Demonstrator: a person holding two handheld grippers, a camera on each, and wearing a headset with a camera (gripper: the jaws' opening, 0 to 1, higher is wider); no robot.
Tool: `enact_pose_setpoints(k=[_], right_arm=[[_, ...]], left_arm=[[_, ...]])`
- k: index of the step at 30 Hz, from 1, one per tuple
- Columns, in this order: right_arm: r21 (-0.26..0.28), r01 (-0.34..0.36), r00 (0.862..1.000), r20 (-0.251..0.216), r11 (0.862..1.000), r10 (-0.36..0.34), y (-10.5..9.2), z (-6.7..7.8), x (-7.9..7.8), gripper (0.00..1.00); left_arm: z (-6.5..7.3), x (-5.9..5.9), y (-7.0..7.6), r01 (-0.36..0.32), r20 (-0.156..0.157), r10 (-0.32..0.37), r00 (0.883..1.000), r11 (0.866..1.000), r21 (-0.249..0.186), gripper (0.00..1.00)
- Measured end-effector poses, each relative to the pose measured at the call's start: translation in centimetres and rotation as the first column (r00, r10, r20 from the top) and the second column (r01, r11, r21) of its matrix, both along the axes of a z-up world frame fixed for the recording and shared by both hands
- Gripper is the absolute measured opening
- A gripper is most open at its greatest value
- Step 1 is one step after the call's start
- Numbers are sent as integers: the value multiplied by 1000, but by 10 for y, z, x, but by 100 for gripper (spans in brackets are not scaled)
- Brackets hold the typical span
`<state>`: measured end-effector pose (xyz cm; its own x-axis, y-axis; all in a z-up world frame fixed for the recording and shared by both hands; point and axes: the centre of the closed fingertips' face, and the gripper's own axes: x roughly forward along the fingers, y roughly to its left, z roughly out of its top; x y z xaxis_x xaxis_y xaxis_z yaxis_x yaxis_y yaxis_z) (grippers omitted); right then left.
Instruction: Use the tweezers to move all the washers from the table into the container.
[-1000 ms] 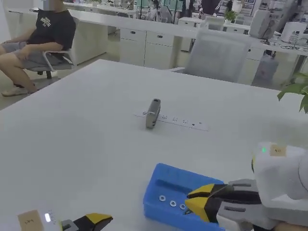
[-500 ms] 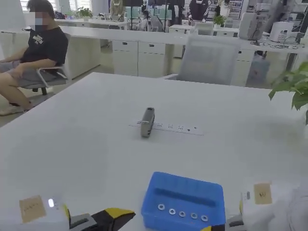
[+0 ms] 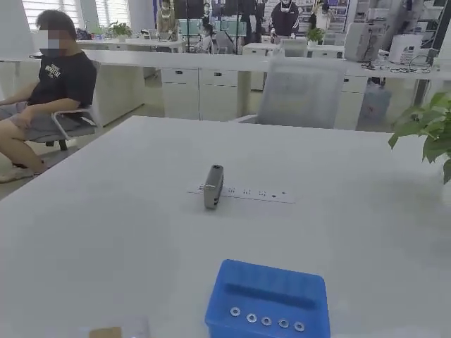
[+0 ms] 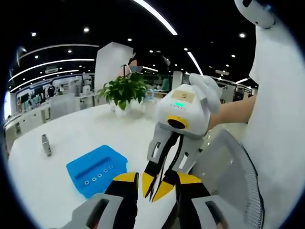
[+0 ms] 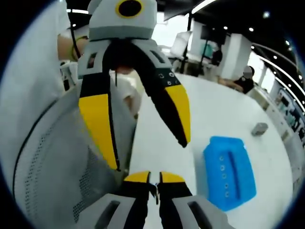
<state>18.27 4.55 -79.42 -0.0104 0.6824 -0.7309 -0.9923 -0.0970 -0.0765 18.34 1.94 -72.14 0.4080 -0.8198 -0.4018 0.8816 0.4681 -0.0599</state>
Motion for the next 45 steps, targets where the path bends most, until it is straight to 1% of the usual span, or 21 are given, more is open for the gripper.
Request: enact_pose_setpoints(k=[4, 6, 8, 10, 11, 15, 18, 20, 24, 25, 26, 28, 29, 32, 34, 35, 37, 38, 40, 42, 45], right_arm=[[-3, -4, 1000, 5, 1000, 4, -3, -1, -5, 3], [-12, -14, 1000, 21, 1000, 14, -5, -2, -7, 3], [-14, -18, 1000, 24, 1000, 19, -7, -3, -9, 3], [-15, -20, 999, 26, 1000, 21, -10, -3, -11, 3], [-16, -20, 999, 26, 1000, 20, -10, -3, -12, 3], [-19, -18, 999, 32, 1000, 19, -15, -3, -15, 3], [-27, -13, 999, 40, 1000, 14, -18, -4, -15, 3], [-35, -16, 999, 48, 999, 17, -20, -5, -15, 3], [-41, -11, 998, 54, 999, 14, -22, -5, -13, 3], [-41, -11, 998, 54, 999, 13, -22, -6, -13, 3], [-40, -8, 999, 50, 999, 10, -23, -6, -13, 3], [-36, 2, 999, 46, 999, 0, -24, -7, -11, 4], [-32, 13, 999, 40, 999, -11, -24, -8, -9, 4], [-22, 33, 999, 43, 999, -32, -26, -11, -4, 4], [-9, 49, 998, 36, 999, -49, -25, -13, -2, 4], [-1, 53, 998, 36, 999, -53, -24, -15, -1, 4], [1, 56, 998, 39, 998, -56, -23, -19, 0, 4], [2, 61, 997, 40, 998, -61, -22, -22, 1, 4], [4, 70, 997, 36, 998, -70, -21, -26, 2, 4], [7, 75, 997, 33, 997, -75, -19, -30, 1, 5], [15, 86, 996, 17, 996, -86, -17, -37, 1, 5]], left_arm=[[-1, -6, -13, 51, 3, -51, 999, 999, 9, 20], [-1, -8, -18, 73, 2, -73, 997, 997, 16, 16], [-2, -9, -22, 94, 2, -94, 996, 995, 23, 12], [-2, -10, -25, 106, 5, -107, 994, 994, 26, 10], [-2, -11, -27, 117, 2, -117, 993, 993, 25, 9], [-6, -13, -32, 152, -1, -152, 988, 987, 46, 5], [-7, -15, -36, 178, -10, -178, 984, 983, 49, 2], [-9, -15, -38, 186, -3, -187, 982, 981, 60, 1], [-13, -13, -39, 200, -1, -201, 980, 977, 80, 0], [-13, -12, -38, 204, 7, -206, 979, 975, 88, 0], [-13, -12, -38, 206, 9, -208, 978, 974, 93, 0], [-14, -11, -36, 210, 1, -211, 978, 973, 101, 0], [-14, -10, -35, 208, 4, -209, 978, 972, 106, 0], [-16, -8, -27, 201, 6, -203, 979, 972, 118, 0], [-19, -5, -22, 194, 3, -196, 981, 973, 128, 0], [-22, -4, -19, 192, 2, -194, 981, 971, 141, 0], [-27, -3, -15, 192, 4, -196, 981, 966, 171, 0], [-31, -3, -12, 196, 1, -200, 980, 961, 194, 0], [-37, -3, -8, 203, 0, -208, 978, 953, 226, 0], [-41, -4, -7, 209, -5, -214, 977, 947, 243, 0], [-51, -4, -3, 218, -22, -220, 975, 937, 274, 0]])
